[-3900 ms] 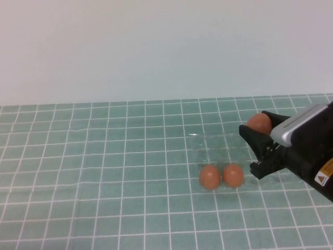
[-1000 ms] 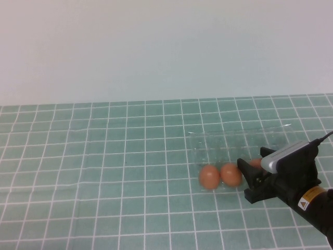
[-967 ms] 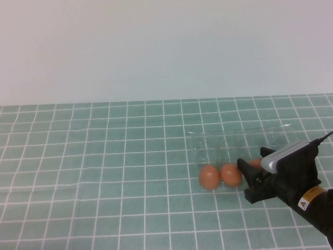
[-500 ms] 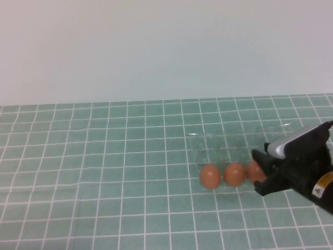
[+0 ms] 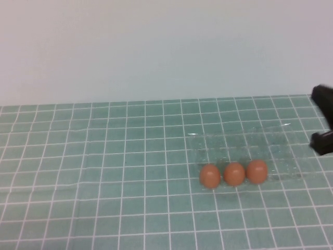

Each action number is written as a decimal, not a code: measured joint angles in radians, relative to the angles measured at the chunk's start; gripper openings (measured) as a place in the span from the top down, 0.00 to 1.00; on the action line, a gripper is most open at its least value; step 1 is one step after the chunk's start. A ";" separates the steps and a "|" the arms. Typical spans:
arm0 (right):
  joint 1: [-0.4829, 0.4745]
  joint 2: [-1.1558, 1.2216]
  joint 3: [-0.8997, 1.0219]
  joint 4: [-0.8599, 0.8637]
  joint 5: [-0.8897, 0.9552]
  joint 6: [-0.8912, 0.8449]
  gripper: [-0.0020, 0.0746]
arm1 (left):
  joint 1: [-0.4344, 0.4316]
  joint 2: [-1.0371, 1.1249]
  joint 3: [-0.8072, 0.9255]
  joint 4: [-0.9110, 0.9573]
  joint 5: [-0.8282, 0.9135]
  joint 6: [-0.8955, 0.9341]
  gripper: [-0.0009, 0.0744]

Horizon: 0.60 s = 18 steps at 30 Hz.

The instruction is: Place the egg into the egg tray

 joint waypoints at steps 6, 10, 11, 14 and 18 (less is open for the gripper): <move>0.000 -0.088 0.000 0.021 -0.013 0.000 0.97 | 0.000 0.000 0.000 0.000 0.000 0.000 0.99; 0.000 -0.084 0.000 0.027 -0.006 0.000 0.97 | 0.000 0.000 0.000 0.000 0.000 0.000 0.99; 0.000 -0.081 0.000 0.027 -0.001 0.000 0.97 | 0.000 0.000 0.000 0.000 0.000 0.000 0.99; -0.010 -0.091 0.000 0.027 0.046 -0.025 0.97 | 0.000 0.000 0.000 0.000 0.000 0.000 0.99; -0.101 -0.192 0.010 0.048 0.190 -0.108 0.97 | 0.000 0.000 0.000 0.000 0.000 0.000 0.99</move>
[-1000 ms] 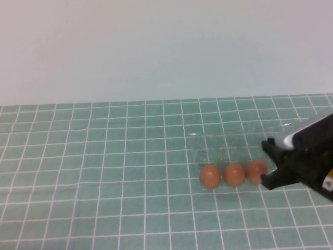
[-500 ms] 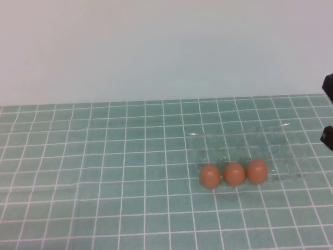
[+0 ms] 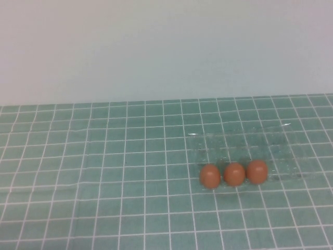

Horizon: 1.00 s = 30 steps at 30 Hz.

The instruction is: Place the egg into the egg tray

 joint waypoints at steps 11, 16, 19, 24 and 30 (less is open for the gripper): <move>-0.385 -0.553 0.362 0.070 0.156 -0.085 0.97 | 0.000 0.000 0.000 0.000 0.000 0.000 0.99; -0.419 -0.754 0.530 0.107 0.195 -0.076 0.97 | 0.000 0.000 0.000 0.000 0.000 0.000 0.99; -0.419 -0.858 0.539 0.107 0.321 -0.085 0.97 | 0.000 0.000 0.000 0.000 0.000 0.000 0.99; -0.419 -0.932 0.539 0.107 0.531 -0.092 0.97 | 0.000 0.000 0.000 0.000 0.000 0.000 0.99; -0.419 -0.932 0.539 0.113 0.627 -0.092 0.97 | 0.000 0.000 0.000 0.000 0.000 0.000 0.99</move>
